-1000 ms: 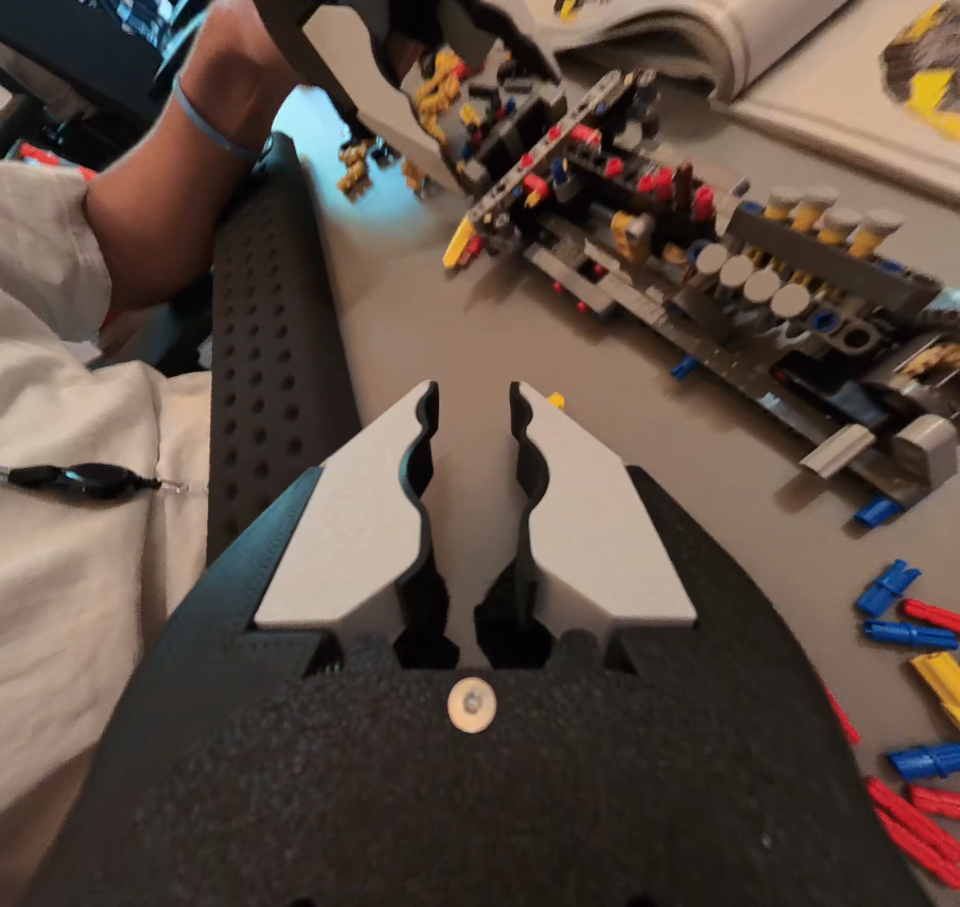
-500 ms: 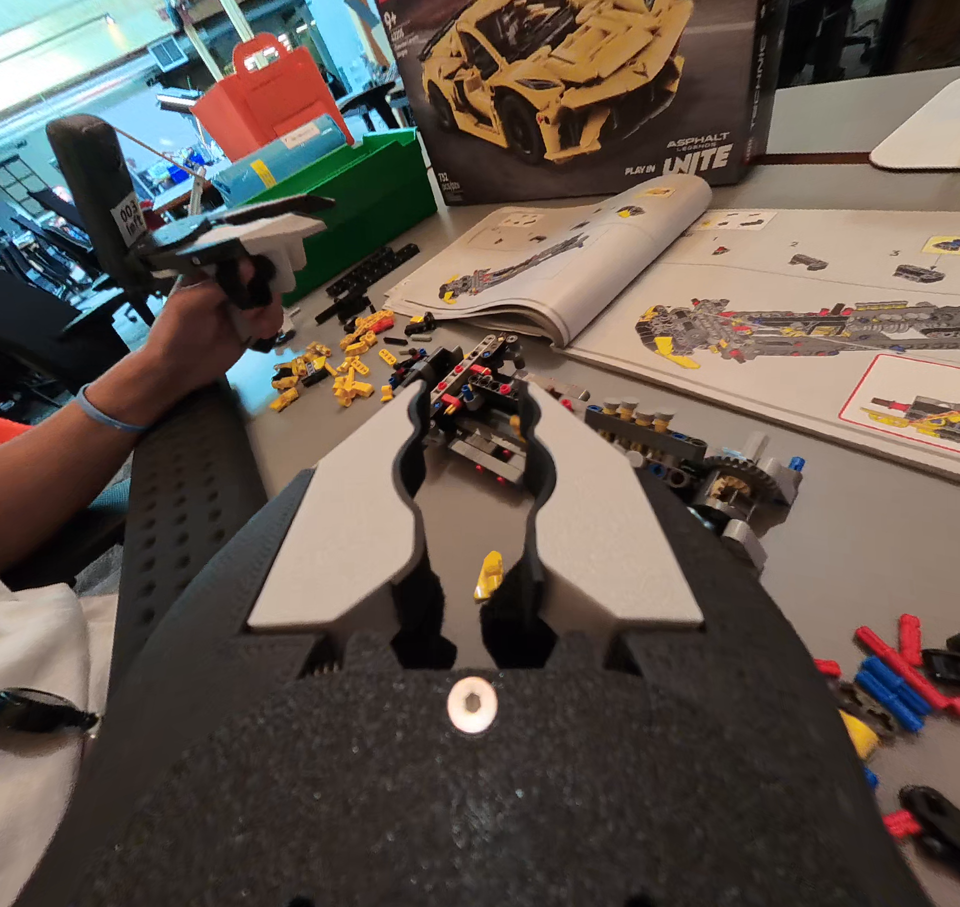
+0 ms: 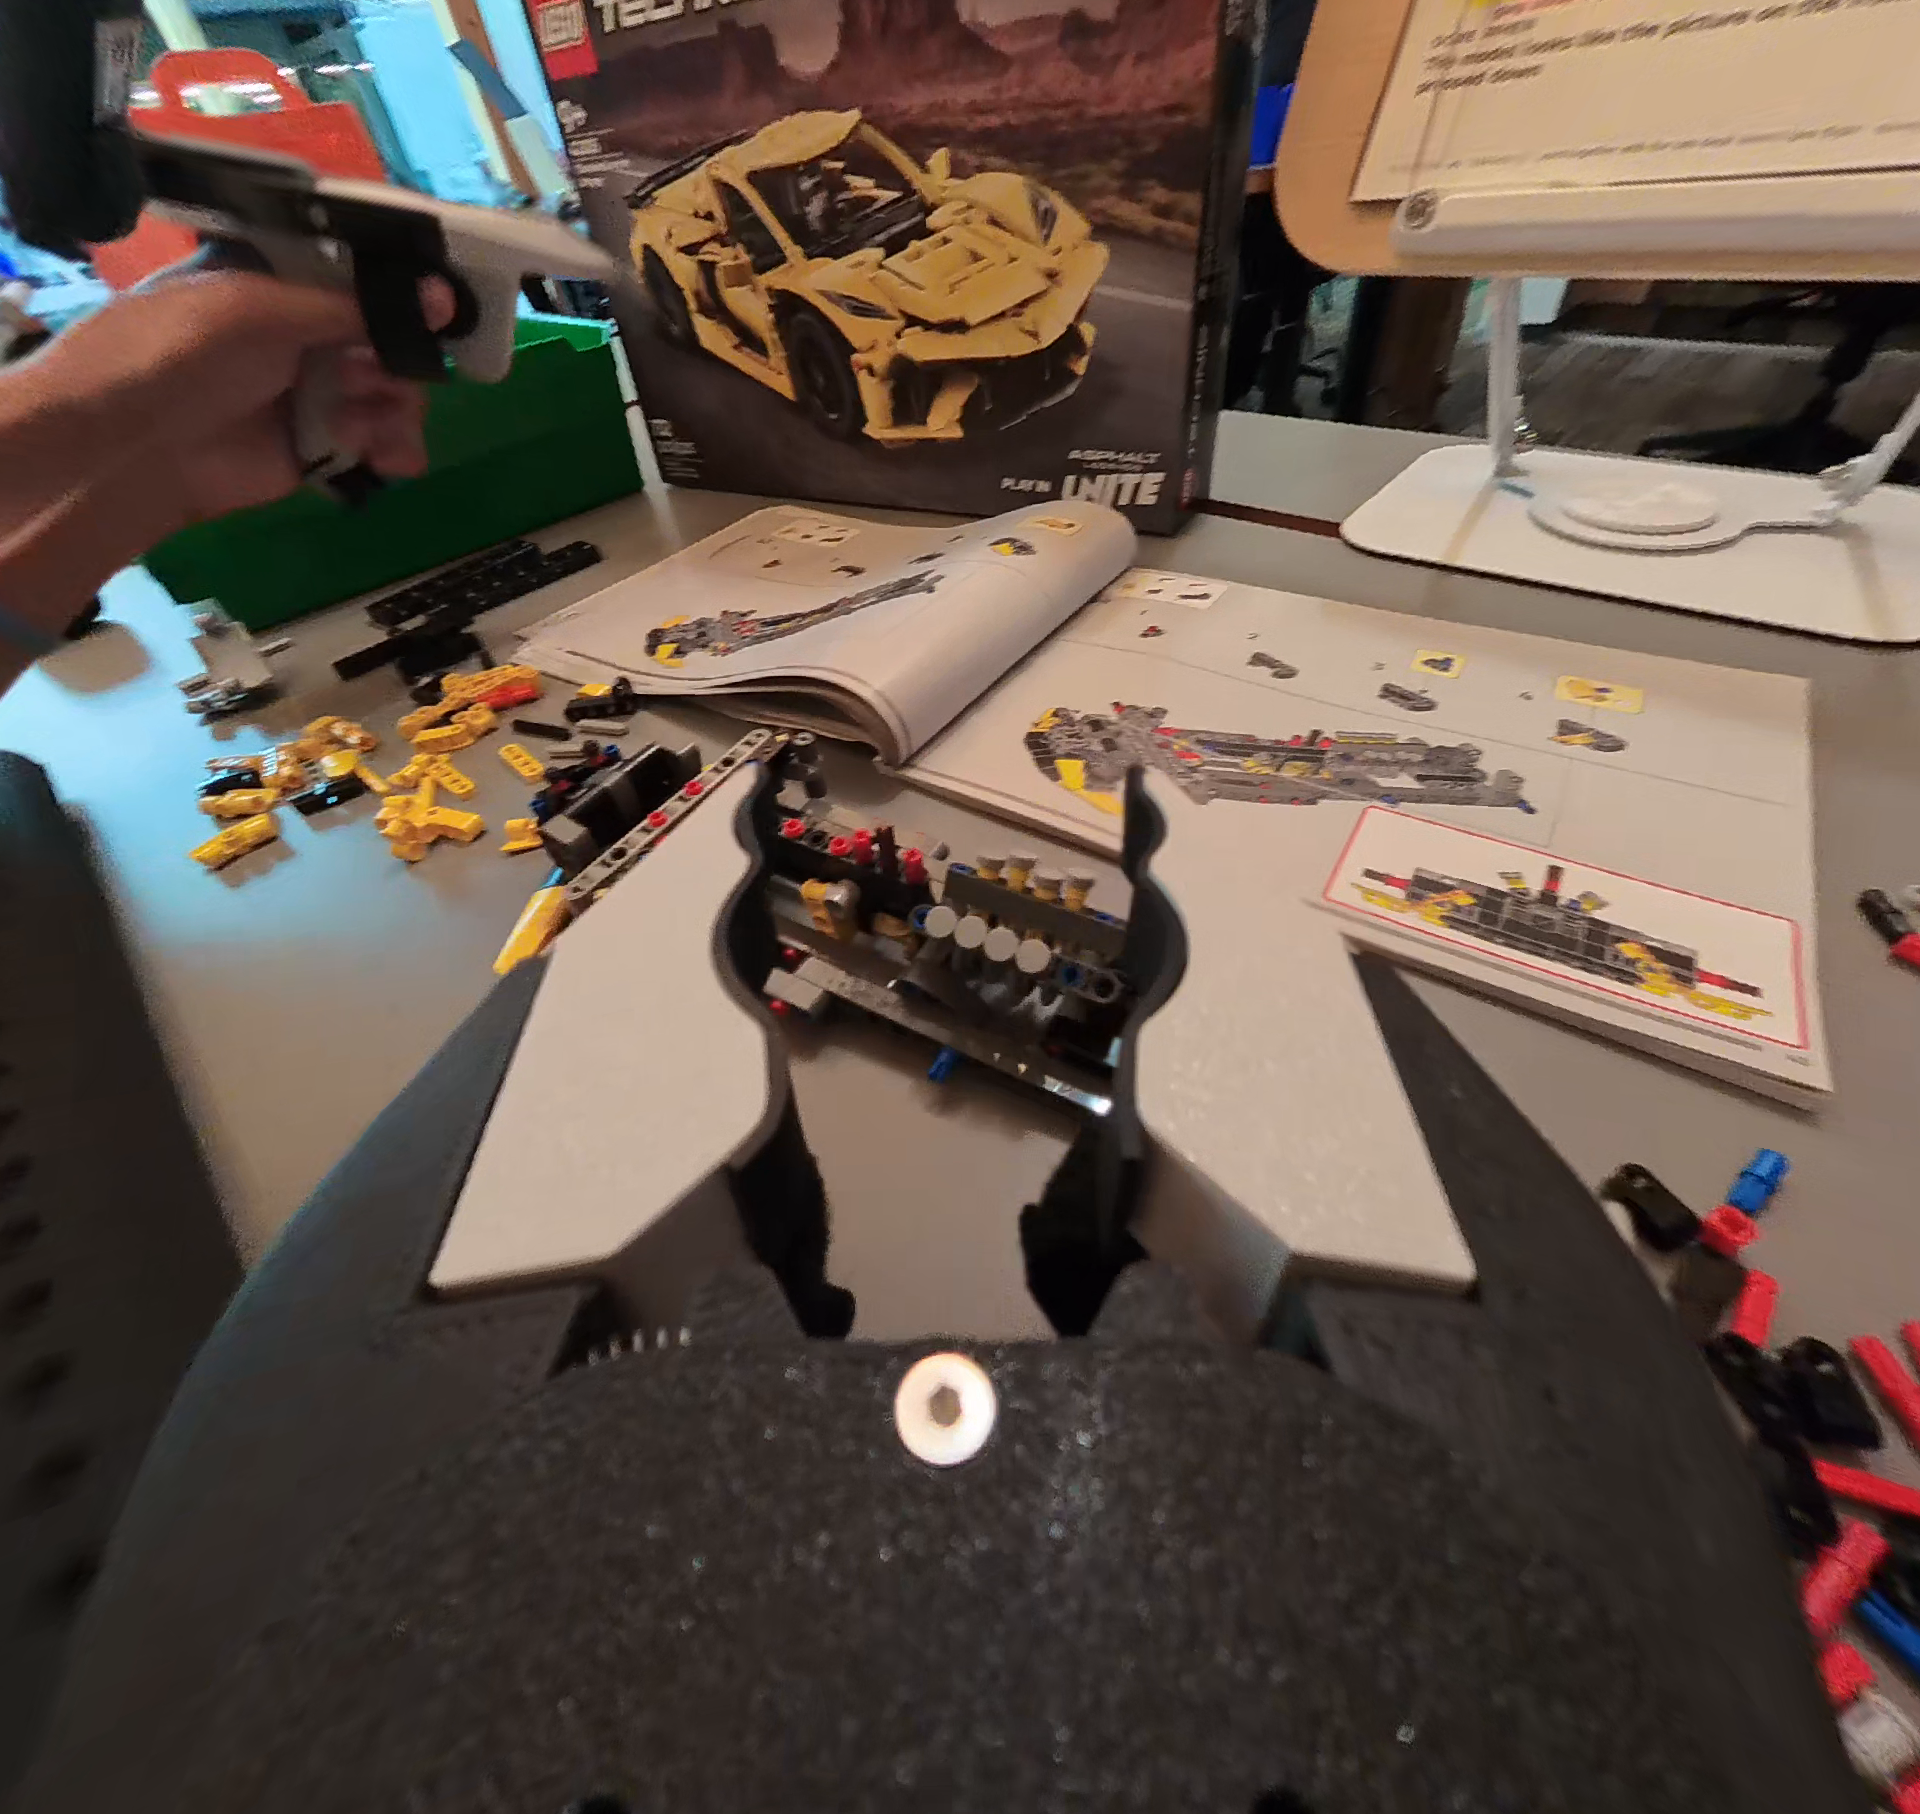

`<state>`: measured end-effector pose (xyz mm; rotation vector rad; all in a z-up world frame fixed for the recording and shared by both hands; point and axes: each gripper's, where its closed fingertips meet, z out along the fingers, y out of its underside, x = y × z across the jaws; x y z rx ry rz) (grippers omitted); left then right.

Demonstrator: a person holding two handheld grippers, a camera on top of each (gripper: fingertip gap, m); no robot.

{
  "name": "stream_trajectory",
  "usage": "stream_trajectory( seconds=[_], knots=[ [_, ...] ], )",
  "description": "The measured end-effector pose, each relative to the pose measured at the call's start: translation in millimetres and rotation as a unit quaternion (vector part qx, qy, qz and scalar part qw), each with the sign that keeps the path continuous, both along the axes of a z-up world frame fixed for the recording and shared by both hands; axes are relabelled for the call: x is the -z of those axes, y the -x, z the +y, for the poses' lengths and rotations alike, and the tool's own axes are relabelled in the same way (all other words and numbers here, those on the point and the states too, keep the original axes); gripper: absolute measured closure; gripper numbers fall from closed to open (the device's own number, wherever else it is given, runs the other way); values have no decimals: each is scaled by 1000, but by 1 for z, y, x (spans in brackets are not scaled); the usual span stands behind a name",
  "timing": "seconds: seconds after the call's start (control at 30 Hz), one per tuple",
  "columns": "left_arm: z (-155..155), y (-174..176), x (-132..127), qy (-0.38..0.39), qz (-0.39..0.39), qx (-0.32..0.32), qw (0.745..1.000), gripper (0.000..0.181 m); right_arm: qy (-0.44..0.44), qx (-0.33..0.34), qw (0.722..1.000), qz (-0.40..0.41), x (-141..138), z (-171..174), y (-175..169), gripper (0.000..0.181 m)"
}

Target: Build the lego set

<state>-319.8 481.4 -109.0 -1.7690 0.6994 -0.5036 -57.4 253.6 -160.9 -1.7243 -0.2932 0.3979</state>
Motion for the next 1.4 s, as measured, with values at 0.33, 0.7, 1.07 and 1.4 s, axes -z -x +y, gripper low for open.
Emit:
stream_trajectory(
  seconds=[0.33, 0.7, 1.07, 1.4],
  knots=[
    [-8, 9, 61, 49, 32, 5, 998, 122, -69, 111, 989, -66, -12, 8, -27, 109],
    [-15, 0, 90, 126, 42, 10, 991, 139, 18, 97, 994, -44, 12, 22, -35, 139],
    [-11, 10, 88, 126, 38, 12, 991, 147, 40, 92, 994, -32, 14, 21, -34, 143],
    [3, 34, 53, 70, 0, -38, 997, 149, 29, 87, 995, -46, 9, 18, -28, 142]
  ],
)
